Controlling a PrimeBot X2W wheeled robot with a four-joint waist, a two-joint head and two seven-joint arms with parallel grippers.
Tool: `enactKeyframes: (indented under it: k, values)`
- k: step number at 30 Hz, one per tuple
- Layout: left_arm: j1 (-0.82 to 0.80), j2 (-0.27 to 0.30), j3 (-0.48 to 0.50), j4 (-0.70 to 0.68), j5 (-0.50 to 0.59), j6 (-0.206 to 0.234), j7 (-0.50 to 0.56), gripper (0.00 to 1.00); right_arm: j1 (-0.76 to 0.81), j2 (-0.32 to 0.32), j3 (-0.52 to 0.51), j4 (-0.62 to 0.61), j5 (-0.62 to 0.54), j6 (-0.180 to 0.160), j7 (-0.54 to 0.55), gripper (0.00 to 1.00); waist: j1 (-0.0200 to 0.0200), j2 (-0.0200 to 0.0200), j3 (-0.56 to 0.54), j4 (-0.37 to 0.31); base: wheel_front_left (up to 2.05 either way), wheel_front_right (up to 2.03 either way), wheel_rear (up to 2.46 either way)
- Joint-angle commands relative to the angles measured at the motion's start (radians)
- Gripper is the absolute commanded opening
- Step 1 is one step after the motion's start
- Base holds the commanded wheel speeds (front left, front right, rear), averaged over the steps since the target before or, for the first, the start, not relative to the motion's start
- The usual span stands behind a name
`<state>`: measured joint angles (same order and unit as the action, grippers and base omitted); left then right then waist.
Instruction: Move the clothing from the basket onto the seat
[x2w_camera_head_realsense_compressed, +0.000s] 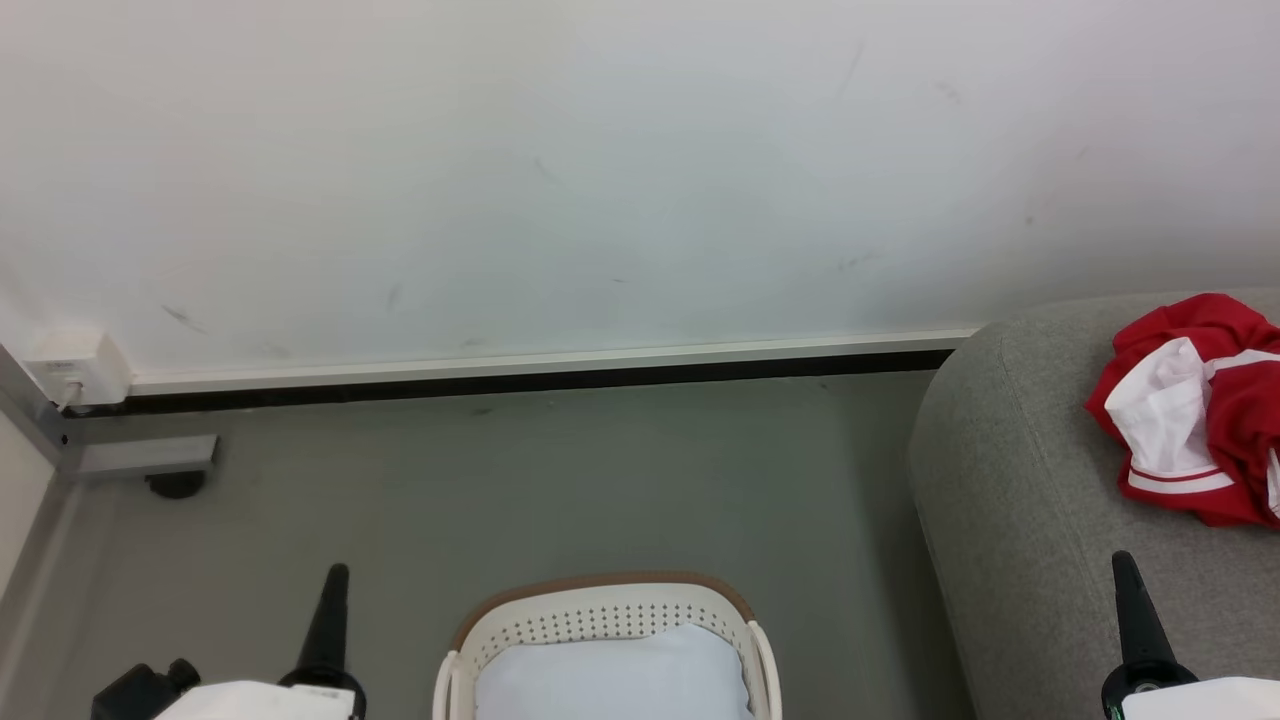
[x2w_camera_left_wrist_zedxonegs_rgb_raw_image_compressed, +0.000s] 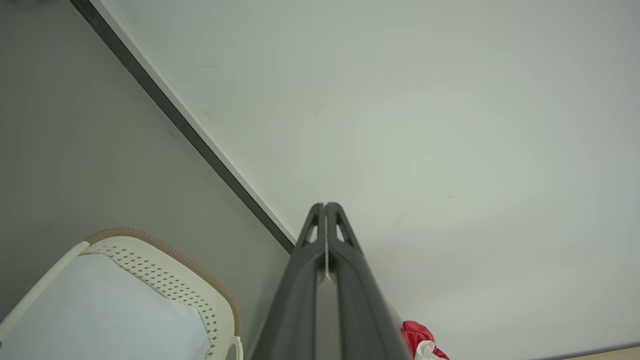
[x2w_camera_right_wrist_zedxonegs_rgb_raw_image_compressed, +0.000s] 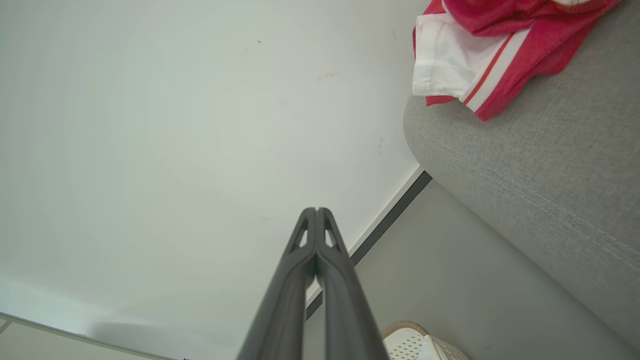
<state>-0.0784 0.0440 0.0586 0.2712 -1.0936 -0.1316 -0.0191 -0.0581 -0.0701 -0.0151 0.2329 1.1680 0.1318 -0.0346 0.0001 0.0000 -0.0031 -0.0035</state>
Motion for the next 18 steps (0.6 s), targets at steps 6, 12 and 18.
enactKeyframes:
  k: [6,12,18]
  values:
    - [-0.022,0.007,0.012,-0.014,-0.078,0.001,0.019,0.00,-0.024,-0.003,-0.017,-0.002,0.068,-0.001,0.019,0.00,-0.0001,0.0000,0.001,0.000,0.00,0.00,0.00]
    - [-0.024,0.008,0.018,-0.016,-0.136,0.001,0.034,0.00,-0.029,-0.001,-0.026,0.000,0.120,-0.001,0.035,0.00,-0.0001,0.0000,0.001,0.001,0.00,0.00,0.00]
    - [-0.026,0.008,0.023,-0.018,-0.191,0.001,0.048,0.00,-0.031,0.000,-0.035,0.001,0.168,-0.001,0.050,0.00,-0.0001,0.0000,0.002,0.001,0.00,0.00,0.00]
